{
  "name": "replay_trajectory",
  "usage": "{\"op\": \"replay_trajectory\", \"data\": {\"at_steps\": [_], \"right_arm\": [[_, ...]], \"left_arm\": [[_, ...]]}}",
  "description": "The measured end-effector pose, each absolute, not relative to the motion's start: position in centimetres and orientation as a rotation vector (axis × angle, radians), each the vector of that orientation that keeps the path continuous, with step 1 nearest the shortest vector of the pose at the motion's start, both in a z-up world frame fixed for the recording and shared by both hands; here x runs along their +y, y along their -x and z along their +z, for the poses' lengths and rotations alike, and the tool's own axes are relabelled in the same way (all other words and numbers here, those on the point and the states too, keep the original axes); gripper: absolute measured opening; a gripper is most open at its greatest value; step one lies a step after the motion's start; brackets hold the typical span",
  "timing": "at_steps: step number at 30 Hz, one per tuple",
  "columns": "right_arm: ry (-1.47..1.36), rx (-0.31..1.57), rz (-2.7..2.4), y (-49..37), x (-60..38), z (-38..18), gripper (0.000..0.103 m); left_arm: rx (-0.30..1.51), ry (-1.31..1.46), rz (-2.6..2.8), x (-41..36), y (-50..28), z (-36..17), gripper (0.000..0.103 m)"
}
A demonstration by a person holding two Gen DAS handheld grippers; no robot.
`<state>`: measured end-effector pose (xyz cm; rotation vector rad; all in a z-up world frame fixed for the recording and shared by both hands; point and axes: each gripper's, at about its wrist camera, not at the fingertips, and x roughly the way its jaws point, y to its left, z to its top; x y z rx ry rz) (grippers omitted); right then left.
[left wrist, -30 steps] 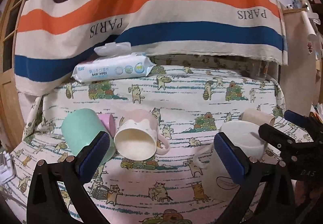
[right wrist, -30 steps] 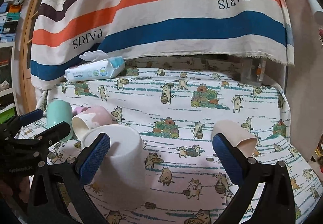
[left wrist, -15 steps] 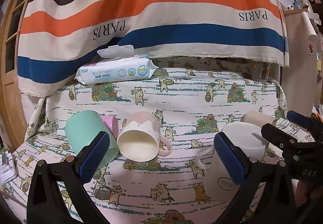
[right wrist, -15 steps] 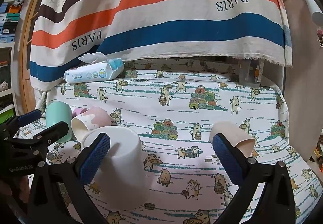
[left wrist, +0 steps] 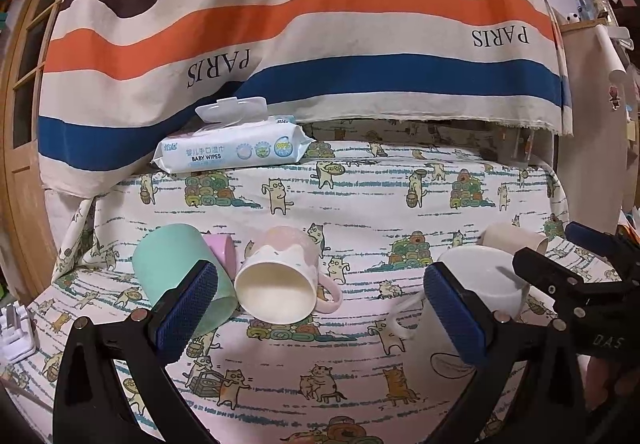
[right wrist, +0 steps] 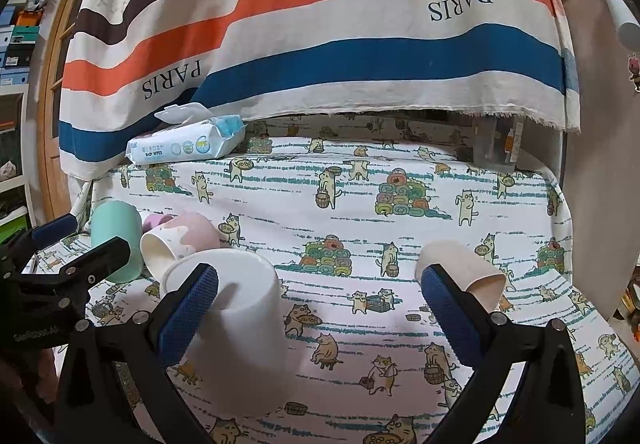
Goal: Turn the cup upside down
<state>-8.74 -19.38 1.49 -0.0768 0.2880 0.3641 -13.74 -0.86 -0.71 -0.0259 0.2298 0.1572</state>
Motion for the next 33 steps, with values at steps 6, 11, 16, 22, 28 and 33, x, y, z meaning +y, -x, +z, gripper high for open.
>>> {"op": "replay_trajectory", "data": {"at_steps": [6, 11, 16, 22, 28, 33], "right_arm": [[0.077, 0.288, 0.364, 8.72, -19.36, 1.48, 0.102], [0.077, 0.289, 0.364, 8.70, -19.36, 1.46, 0.102], [0.077, 0.289, 0.364, 8.70, -19.36, 1.46, 0.102], [0.076, 0.289, 0.364, 8.71, -19.36, 1.46, 0.102], [0.076, 0.289, 0.364, 8.68, -19.35, 1.44, 0.102], [0.076, 0.290, 0.364, 8.68, -19.35, 1.45, 0.102]], "left_arm": [[0.214, 0.024, 0.167, -0.88, 14.00, -0.62, 0.102], [0.217, 0.022, 0.159, -0.98, 13.99, -0.61, 0.102], [0.222, 0.026, 0.166, -0.93, 13.90, -0.67, 0.102], [0.228, 0.030, 0.175, -0.85, 13.80, -0.72, 0.102], [0.229, 0.031, 0.174, -0.82, 13.79, -0.72, 0.103], [0.229, 0.031, 0.174, -0.81, 13.79, -0.73, 0.103]]}}
